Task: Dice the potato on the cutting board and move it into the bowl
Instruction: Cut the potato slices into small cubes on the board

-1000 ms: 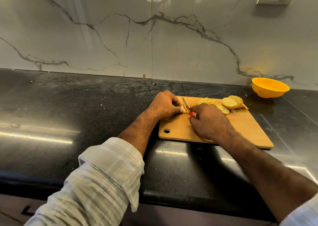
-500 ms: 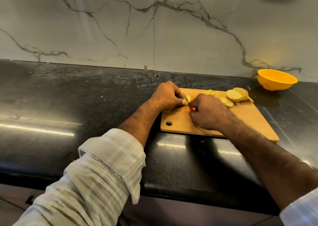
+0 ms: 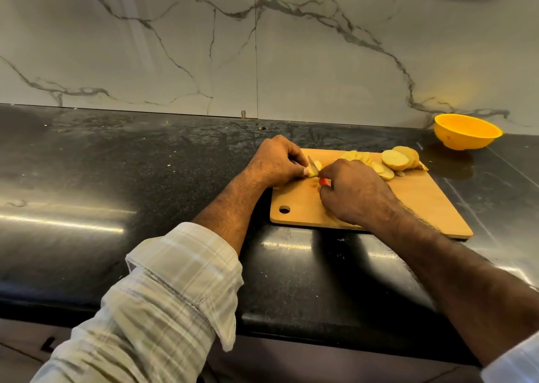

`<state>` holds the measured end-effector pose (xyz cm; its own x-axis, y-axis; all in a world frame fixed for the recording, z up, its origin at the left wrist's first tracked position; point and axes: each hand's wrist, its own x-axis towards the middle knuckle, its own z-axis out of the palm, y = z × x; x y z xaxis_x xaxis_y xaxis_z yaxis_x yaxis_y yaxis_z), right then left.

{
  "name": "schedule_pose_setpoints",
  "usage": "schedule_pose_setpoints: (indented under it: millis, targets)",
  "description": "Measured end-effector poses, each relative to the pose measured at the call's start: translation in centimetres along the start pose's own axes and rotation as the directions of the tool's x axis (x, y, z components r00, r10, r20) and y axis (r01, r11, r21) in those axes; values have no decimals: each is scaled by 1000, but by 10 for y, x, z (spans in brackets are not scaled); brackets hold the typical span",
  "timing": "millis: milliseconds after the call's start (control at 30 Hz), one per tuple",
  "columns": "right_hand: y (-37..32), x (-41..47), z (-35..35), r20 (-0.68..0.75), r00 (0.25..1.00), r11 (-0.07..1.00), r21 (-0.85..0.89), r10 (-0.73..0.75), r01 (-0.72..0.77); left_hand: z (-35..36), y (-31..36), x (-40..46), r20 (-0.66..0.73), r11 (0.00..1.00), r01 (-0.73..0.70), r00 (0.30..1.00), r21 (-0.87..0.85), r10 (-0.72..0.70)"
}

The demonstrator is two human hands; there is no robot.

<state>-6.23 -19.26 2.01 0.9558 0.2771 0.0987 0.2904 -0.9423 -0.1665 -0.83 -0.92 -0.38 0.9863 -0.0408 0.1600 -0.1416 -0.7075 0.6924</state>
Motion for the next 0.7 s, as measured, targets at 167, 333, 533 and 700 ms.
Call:
schedule_pose_setpoints:
  millis: [167, 333, 533, 700]
  targets:
    - [-4, -3, 0, -15, 1000, 1000, -27, -7, 6, 0, 4, -2, -8, 999, -21, 1000, 32, 21]
    - [-10, 0, 1, 38, 999, 998, -61, 0, 2, 0, 7, -1, 1, 998, -19, 1000, 56, 19]
    - [-18, 13, 0, 68, 997, 998, -52, -28, 32, -2, 7, -4, -9, 999, -19, 1000, 51, 20]
    - [2, 3, 1, -47, 999, 1000, 16, -25, 26, -5, 0, -3, -10, 1000, -13, 1000, -10, 13]
